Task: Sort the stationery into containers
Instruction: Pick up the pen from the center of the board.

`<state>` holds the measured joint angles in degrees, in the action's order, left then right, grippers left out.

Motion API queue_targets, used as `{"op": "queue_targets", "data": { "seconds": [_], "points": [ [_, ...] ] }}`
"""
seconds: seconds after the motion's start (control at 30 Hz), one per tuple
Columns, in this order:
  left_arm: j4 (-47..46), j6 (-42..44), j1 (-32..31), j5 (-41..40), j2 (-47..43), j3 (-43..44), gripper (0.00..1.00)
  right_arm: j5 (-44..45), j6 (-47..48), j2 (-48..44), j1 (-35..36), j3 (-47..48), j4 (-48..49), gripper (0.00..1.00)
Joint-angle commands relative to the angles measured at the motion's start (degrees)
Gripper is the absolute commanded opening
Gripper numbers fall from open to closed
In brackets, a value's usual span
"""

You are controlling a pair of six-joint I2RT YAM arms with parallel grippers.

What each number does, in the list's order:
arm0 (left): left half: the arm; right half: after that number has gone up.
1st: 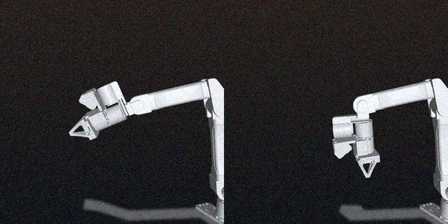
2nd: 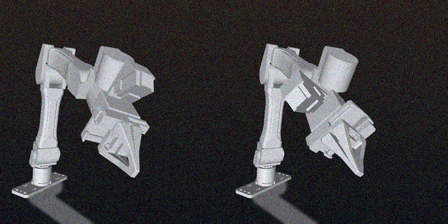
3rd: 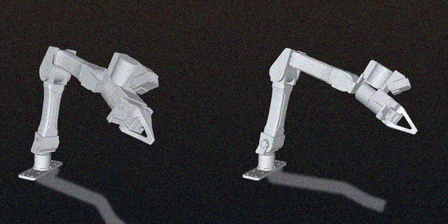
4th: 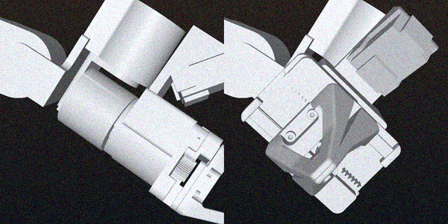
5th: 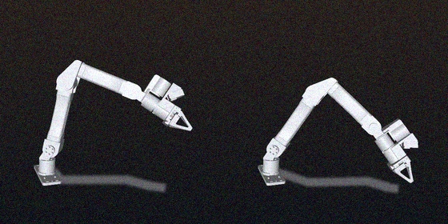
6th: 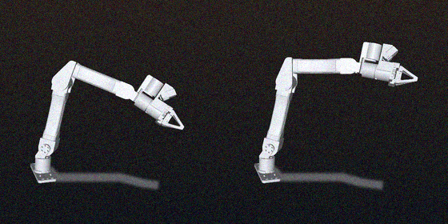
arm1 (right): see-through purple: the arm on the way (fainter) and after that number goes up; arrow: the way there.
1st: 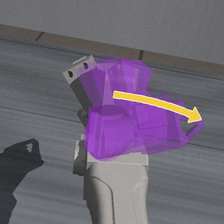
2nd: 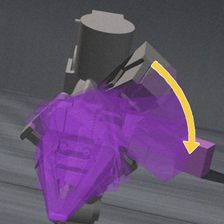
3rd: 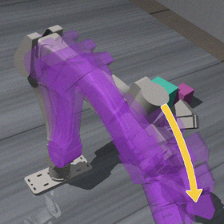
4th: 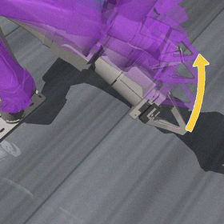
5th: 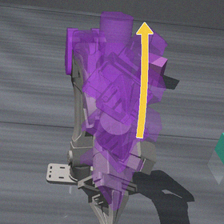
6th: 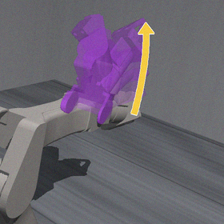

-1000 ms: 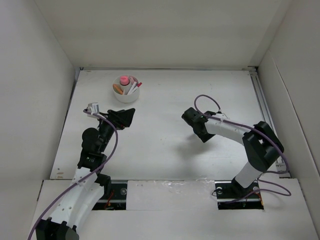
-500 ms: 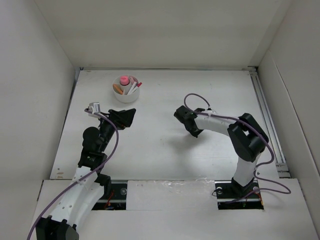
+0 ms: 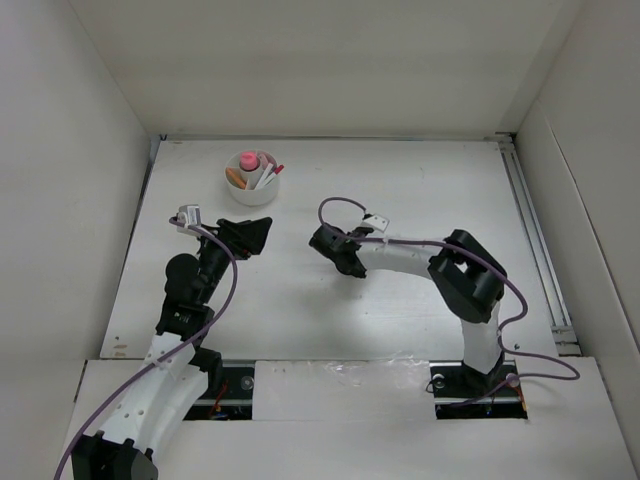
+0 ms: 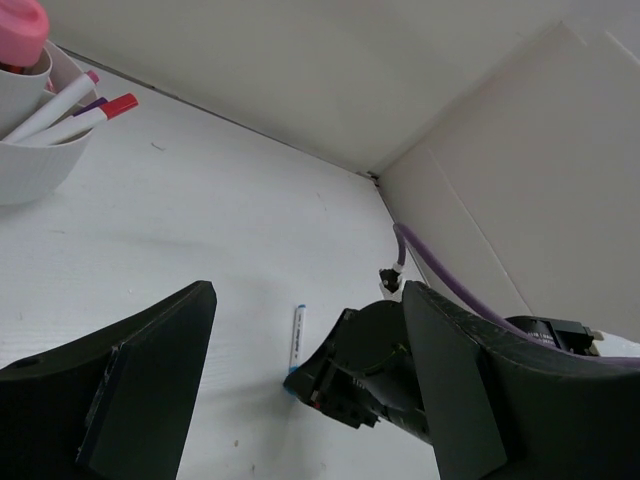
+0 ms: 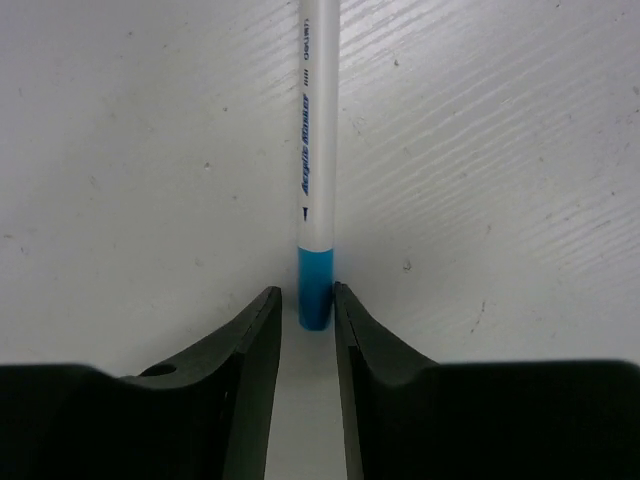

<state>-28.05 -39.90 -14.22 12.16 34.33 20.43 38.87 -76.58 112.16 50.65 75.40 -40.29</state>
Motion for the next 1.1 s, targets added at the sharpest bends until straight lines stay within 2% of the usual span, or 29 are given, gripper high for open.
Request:
{"op": "queue_targets", "data": {
  "seconds": [0.0, 0.03, 0.17, 0.23, 0.43, 0.6, 0.87, 1.07],
  "points": [
    [-3.5, -0.18, -0.28, 1.11, -0.31, 1.46, 0.73, 2.7, -0.06, 0.69, 1.11, -0.32, -2.86, 0.36],
    [-3.5, -0.18, -0.28, 1.11, -0.31, 1.46, 0.73, 2.7, -0.06, -1.13, 1.11, -0.95, -2.86, 0.48],
    [-3.5, -0.18, -0.28, 1.11, -0.31, 1.46, 0.73, 2.09, 4.22, -5.8, 0.59, -2.79, 0.82, 0.75],
    [-3.5, -0.18, -0.28, 1.11, -0.31, 1.46, 0.73, 1.48, 6.08, -7.21, -1.25, -2.8, 2.93, 0.79],
    [-3.5, -0.18, -0.28, 1.11, 0.21, 1.46, 0.73, -4.05, 10.83, -7.14, -8.98, -3.41, 8.38, 0.79],
    [-3.5, -0.18, -0.28, 1.11, 0.21, 1.46, 0.73, -8.2, 13.29, -3.1, -13.91, -3.33, 13.74, 0.67],
    [-4.03, -0.18, -0.28, 1.11, 0.74, 1.46, 0.73, -10.22, 14.79, 1.48, -13.92, 2.48, 12.87, 0.41],
    [-4.03, -0.18, -0.28, 1.11, 0.21, 1.46, 0.73, -10.84, 14.09, 3.51, -13.92, 1.87, 12.34, 0.37]
  ]
}}
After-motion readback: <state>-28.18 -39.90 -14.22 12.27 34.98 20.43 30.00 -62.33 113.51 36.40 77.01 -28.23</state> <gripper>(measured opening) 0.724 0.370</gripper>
